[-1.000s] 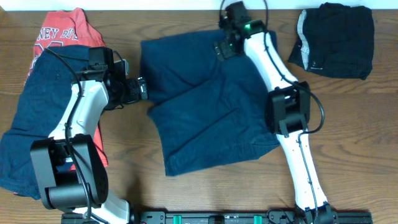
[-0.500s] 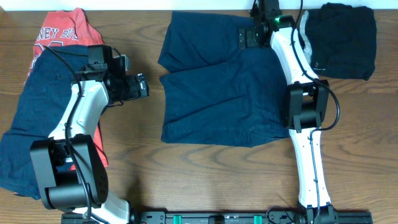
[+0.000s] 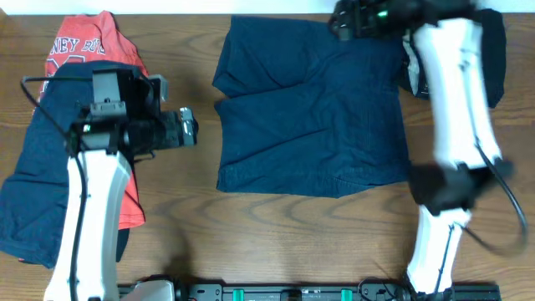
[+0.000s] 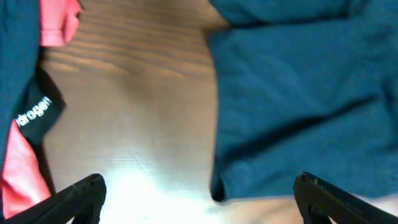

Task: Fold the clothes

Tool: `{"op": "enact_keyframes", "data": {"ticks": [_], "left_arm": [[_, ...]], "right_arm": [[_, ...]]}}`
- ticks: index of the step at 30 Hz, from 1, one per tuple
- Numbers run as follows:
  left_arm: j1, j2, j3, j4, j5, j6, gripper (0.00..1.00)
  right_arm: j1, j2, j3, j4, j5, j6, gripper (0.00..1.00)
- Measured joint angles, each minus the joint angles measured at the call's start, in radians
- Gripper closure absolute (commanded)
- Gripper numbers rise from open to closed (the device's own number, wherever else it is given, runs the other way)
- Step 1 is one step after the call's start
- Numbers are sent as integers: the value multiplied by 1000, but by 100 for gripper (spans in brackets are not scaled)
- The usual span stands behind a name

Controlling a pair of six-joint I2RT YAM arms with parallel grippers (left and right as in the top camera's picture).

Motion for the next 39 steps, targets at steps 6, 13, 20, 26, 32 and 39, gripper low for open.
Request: {"op": "enact_keyframes", "data": {"ticks": [6, 13, 20, 26, 32, 39], "left_arm": [[-69, -35, 3, -179, 17, 20, 2], [-110, -35, -54, -233, 36, 23, 2], [-135, -31, -258, -73, 155, -12, 2], [-176, -17, -406, 165, 181, -46, 2], [-205, 40, -445, 340, 130, -95, 0], [-205, 143, -446, 354, 105, -124, 12]], "right_arm": [[0, -208, 15, -285, 48, 13, 10], [0, -347, -175, -298, 176, 127, 7], [0, -578, -515, -300, 280, 226, 7], [0, -634, -771, -240, 320, 266, 9], [0, -625, -926, -140, 332, 278, 9], [0, -625, -1001, -98, 336, 281, 11]]}}
